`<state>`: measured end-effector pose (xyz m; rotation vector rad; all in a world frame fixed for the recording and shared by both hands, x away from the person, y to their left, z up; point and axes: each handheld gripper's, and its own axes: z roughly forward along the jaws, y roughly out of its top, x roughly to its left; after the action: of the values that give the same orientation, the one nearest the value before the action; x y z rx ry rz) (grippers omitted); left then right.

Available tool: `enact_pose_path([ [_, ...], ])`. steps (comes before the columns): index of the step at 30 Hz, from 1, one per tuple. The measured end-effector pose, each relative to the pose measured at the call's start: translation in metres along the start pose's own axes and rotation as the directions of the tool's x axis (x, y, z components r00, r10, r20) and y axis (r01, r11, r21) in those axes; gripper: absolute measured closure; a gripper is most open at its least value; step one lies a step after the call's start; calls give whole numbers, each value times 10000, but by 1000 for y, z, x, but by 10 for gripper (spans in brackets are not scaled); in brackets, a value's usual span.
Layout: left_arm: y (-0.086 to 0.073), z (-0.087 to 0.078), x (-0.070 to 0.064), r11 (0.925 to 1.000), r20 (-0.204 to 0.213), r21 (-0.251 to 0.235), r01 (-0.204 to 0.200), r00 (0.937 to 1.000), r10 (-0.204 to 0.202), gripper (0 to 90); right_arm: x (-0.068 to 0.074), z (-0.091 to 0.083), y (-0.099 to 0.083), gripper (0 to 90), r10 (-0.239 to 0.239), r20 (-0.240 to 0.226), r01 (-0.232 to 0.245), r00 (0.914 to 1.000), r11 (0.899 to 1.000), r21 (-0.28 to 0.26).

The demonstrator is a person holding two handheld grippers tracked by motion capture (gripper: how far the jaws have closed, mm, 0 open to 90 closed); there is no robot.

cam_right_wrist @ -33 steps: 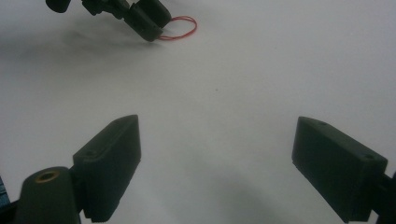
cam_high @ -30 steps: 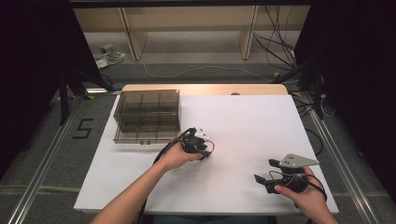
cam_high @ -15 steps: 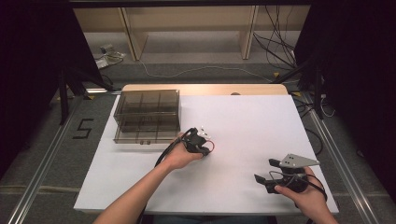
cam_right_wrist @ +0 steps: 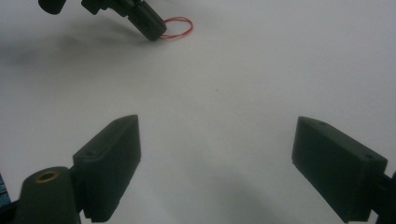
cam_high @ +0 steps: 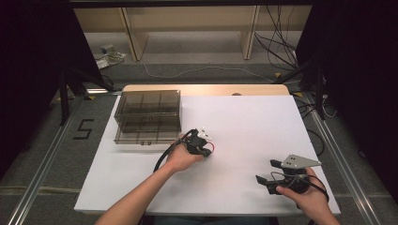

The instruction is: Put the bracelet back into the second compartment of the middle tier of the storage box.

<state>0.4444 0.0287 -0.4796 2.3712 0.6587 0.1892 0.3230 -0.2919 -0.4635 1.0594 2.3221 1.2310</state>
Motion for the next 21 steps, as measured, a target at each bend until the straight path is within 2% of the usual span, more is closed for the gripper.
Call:
enact_pose_path([
  [11,2,-12,-4,9987,-303,-245,-444,9986,436,884,0,0,0,162,3,-6,-3,10000,10000,37],
  [21,1,-27,-8,9976,-691,-560,-412,9969,373,884,0,0,0,162,18,15,-19,10000,10000,41],
])
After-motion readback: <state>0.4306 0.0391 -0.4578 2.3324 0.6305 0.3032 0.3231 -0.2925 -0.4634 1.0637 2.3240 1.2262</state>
